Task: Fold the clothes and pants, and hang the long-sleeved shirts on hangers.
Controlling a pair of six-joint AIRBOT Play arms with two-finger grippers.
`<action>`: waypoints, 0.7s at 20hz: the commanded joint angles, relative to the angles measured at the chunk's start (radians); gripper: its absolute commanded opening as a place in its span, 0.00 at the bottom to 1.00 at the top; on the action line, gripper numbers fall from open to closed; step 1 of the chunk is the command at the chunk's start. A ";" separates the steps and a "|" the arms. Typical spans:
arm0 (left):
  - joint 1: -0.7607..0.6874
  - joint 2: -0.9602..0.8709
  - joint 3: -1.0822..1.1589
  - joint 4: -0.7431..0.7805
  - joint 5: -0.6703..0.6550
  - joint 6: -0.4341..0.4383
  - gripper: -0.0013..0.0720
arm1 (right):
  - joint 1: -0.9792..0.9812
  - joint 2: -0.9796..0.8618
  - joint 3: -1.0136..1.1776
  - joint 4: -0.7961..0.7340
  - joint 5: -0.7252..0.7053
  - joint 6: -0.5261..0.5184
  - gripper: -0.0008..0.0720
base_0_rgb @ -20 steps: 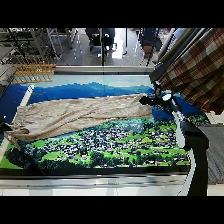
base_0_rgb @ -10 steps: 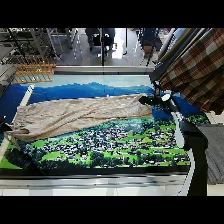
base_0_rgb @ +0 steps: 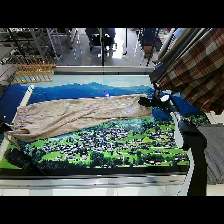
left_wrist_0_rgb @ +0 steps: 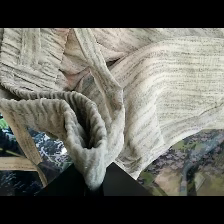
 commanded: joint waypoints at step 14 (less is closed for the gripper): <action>0.037 0.104 0.002 -0.219 -0.006 0.027 0.04 | -0.021 0.301 0.000 -0.021 0.209 0.113 0.03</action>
